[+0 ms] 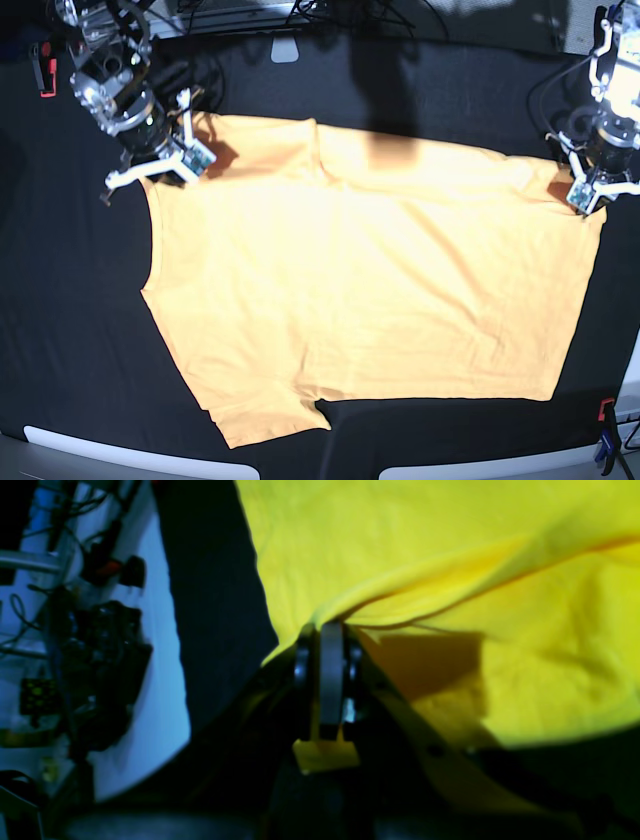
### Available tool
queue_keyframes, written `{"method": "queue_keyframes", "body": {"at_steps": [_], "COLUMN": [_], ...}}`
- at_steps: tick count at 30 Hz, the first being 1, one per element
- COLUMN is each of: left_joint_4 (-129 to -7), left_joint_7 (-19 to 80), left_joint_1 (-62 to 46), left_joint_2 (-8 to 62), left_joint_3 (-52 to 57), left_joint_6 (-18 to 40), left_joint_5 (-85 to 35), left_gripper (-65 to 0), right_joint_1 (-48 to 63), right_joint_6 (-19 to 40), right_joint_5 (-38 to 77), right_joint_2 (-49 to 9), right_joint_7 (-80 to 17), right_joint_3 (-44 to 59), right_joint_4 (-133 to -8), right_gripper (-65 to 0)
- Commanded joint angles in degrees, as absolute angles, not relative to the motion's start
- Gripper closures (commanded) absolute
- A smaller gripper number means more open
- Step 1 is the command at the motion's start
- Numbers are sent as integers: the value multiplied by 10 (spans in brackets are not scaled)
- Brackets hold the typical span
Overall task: Layout the t-shirt on the table in an organized manner, then fold the t-shirt properly
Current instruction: 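Regrasp the shirt's shoulder edges with both grippers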
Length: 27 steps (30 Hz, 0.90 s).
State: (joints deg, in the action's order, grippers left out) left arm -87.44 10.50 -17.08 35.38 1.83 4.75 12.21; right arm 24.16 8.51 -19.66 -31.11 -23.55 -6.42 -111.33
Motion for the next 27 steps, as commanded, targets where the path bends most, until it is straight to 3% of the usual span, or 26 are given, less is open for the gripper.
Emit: {"method": "queue_keyframes", "body": {"at_steps": [1,8,11,14,27], "left_joint_4": [-878,-817,-796,-792,-792], "left_joint_7": [94,90,89,85,76], "left_joint_1": [-159,-117,-101,-93,-93], "left_joint_2": [362,362,362,362,362], "left_joint_3": [23,22,21,21,21], "left_joint_6": [39,39,60,85,85], "left_joint_5": [123,123,123,123,123], "left_gripper": [0,0,0,0,0], "right_joint_1": [234,195,182,173,149], "right_joint_6": [77,81,110,115,115], "right_joint_5": [-199,-188,-186,-160,-145], "right_joint_2": [-317,-317,-317,-317,-317], "right_joint_7": [-229,-229,-229,-229,-229], "right_joint_3": [-60,-60,-60,-60,-60], "right_joint_4": [-1116,-1077,-1070,-1064,-1049], "right_gripper": [0,0,0,0,0]}}
